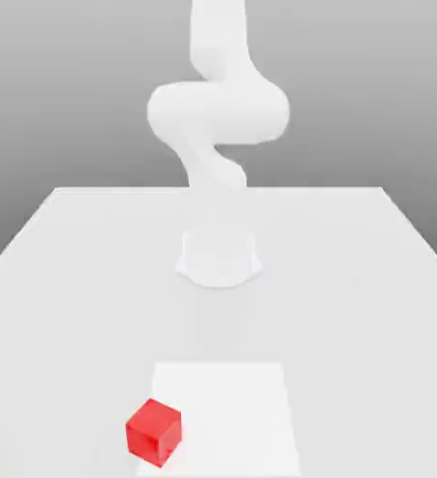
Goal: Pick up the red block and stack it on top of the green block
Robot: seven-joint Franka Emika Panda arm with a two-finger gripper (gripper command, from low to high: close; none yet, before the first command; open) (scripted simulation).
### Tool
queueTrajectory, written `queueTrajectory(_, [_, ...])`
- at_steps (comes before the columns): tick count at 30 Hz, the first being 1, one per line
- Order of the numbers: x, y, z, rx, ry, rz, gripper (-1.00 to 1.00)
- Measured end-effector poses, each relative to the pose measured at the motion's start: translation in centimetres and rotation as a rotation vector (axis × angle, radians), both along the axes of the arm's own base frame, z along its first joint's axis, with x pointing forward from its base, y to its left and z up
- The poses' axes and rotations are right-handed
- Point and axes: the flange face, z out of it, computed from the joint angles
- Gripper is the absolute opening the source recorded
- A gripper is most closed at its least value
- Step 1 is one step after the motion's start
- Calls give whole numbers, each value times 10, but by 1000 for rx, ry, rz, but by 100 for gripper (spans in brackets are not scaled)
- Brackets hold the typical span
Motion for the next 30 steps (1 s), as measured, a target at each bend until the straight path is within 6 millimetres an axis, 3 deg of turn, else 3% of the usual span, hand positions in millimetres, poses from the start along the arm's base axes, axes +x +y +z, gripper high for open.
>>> queueTrajectory(6, [65,-19,-108,40,181,-105,0])
queueTrajectory(12, [99,-41,-223,82,355,-210,0])
queueTrajectory(17, [104,-59,-322,121,499,-300,0])
queueTrajectory(23, [84,-74,-437,171,670,-407,0])
queueTrajectory(28, [78,-75,-507,181,707,-428,0])
queueTrajectory(29, [77,-75,-519,182,708,-428,-100])
queueTrajectory(30, [77,-75,-519,182,708,-428,-100])
